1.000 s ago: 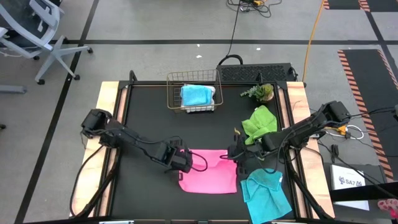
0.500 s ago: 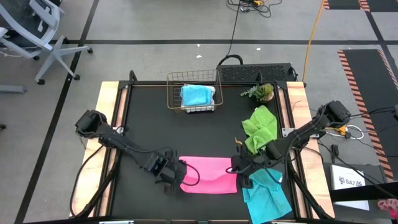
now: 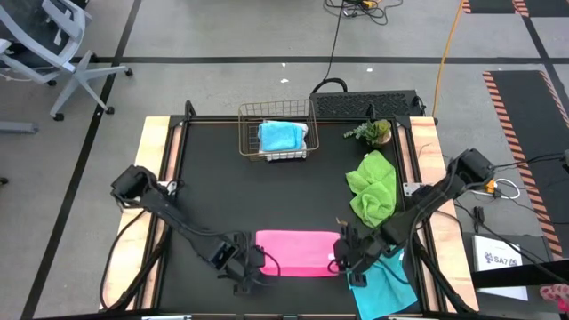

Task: Fold microfiber towels
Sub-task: Fold the pink microfiber cloth

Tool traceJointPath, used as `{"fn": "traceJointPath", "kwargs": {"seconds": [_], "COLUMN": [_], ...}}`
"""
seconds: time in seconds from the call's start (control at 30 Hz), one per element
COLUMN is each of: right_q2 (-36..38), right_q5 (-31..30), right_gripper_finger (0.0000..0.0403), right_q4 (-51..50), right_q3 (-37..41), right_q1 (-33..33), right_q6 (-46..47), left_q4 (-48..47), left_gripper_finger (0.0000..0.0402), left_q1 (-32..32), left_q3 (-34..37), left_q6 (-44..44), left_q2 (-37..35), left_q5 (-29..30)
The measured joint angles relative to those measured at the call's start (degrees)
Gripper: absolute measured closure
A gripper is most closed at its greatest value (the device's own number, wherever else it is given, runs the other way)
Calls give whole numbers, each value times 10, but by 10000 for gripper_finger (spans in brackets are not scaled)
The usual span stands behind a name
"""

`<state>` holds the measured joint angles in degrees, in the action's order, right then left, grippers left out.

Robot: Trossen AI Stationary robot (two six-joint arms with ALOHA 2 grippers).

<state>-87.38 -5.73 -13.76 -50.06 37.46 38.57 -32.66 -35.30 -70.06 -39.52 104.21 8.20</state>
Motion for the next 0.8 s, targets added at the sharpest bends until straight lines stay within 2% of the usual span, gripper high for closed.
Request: {"fn": "traceJointPath", "kwargs": {"seconds": [0.13, 0.23, 0.57, 0.63, 0.7, 0.8], "right_q2": [-4, -4, -4, -4, -3, -3], "right_q5": [16, 13, 17, 40, 43, 28], "right_gripper_finger": [403, 396, 315, 302, 293, 291], "right_q4": [16, 27, 9, -2, -4, 5], "right_q3": [0, 0, 0, 0, 0, 0], "right_q1": [2, 1, 0, 0, -3, -23], "right_q6": [-11, -32, -34, -37, -39, -35], "left_q4": [-1, 5, 76, 73, 69, 68], "left_gripper_finger": [398, 381, 291, 280, 277, 279], "left_q1": [0, 5, 12, 13, 17, 29], "left_q3": [0, 0, 0, 0, 0, 0], "left_q6": [-10, -11, -7, -19, -37, -51], "left_q2": [11, 10, 10, 10, 10, 7], "left_q5": [-15, -17, -34, -43, -39, -3]}}
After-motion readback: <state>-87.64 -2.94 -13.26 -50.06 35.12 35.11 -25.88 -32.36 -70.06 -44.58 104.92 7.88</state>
